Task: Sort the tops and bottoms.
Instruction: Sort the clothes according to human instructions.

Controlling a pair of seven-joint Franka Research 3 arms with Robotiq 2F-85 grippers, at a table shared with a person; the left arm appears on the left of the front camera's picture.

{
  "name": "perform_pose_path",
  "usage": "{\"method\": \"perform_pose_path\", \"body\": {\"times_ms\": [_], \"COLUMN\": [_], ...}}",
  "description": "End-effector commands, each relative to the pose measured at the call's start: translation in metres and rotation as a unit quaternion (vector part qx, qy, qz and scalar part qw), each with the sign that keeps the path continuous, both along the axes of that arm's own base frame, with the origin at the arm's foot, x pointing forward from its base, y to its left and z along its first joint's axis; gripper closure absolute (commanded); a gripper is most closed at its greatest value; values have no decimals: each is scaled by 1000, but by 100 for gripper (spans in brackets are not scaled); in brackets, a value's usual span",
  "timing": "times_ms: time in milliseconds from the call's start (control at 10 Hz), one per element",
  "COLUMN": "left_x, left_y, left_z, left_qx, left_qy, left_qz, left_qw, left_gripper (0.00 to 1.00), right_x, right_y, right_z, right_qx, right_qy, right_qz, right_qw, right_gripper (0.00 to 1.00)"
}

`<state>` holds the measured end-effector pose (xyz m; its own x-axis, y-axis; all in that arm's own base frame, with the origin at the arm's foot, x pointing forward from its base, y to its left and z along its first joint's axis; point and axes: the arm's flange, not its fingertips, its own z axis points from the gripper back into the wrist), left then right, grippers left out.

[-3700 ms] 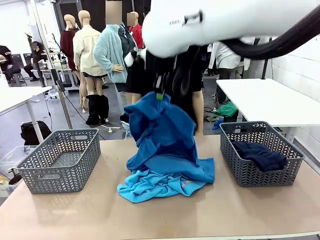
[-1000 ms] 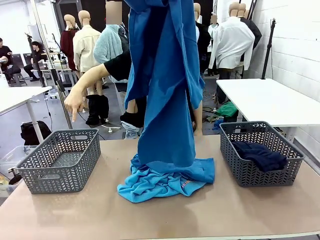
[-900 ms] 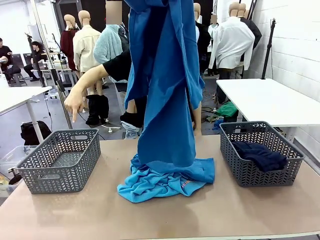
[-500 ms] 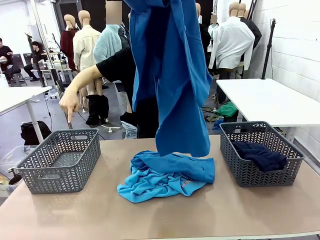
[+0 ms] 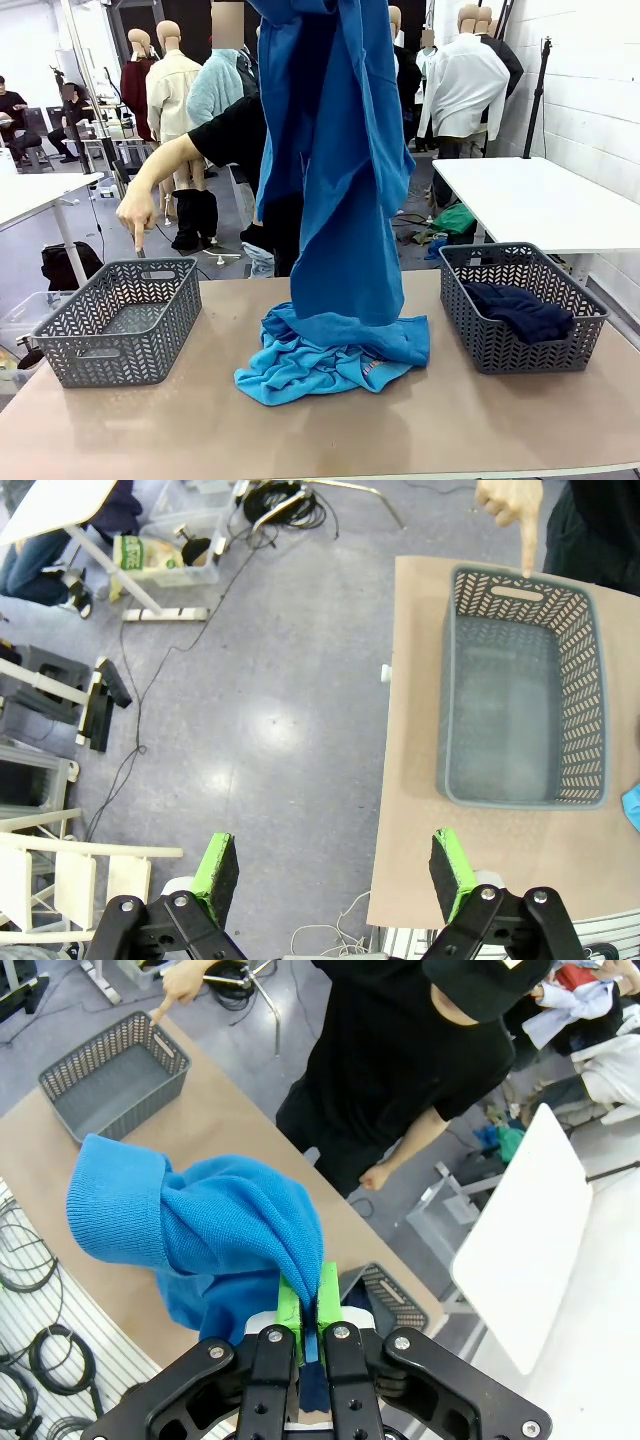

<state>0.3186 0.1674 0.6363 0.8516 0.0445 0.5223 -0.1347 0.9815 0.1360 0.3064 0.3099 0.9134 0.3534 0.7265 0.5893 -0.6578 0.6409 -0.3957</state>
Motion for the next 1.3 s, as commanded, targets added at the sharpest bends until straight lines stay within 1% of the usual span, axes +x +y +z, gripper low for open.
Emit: {"method": "perform_pose_path", "body": {"times_ms": [0,300,400,500,600,700,800,900,1000,1100,1200], "left_x": [0,0,0,0,0,0,0,0,0,0,0], "left_y": [1,1,1,1,1,1,1,1,1,1,1], "left_z": [0,0,0,0,0,0,0,0,0,0,0], "left_qx": [-1,-1,-1,-1,-1,-1,-1,-1,-1,-1,-1], "left_qy": [-3,-3,-3,-3,-3,-3,-3,-3,-3,-3,-3], "left_qz": [2,2,2,2,2,2,2,2,2,2,2], "left_qw": [1000,1000,1000,1000,1000,1000,1000,1000,1000,1000,1000], "left_gripper": [0,0,0,0,0,0,0,0,0,0,0], "right_x": [0,0,0,14,22,29,33,35,37,39,39], "right_y": [-4,-4,0,27,55,92,128,170,216,267,304], "right_z": [2,2,0,15,37,62,82,99,112,121,128], "right_qx": [-3,-3,0,-8,-2,-16,-20,-20,-10,15,49], "right_qy": [-7,-7,0,-13,-27,-35,-40,-52,-73,-92,-101], "right_qz": [5,5,0,12,41,76,94,118,143,158,170], "right_qw": [1000,1000,1000,1000,999,996,995,991,987,983,979], "right_gripper": [100,100,100,100,100,100,100,100,100,100,100]}}
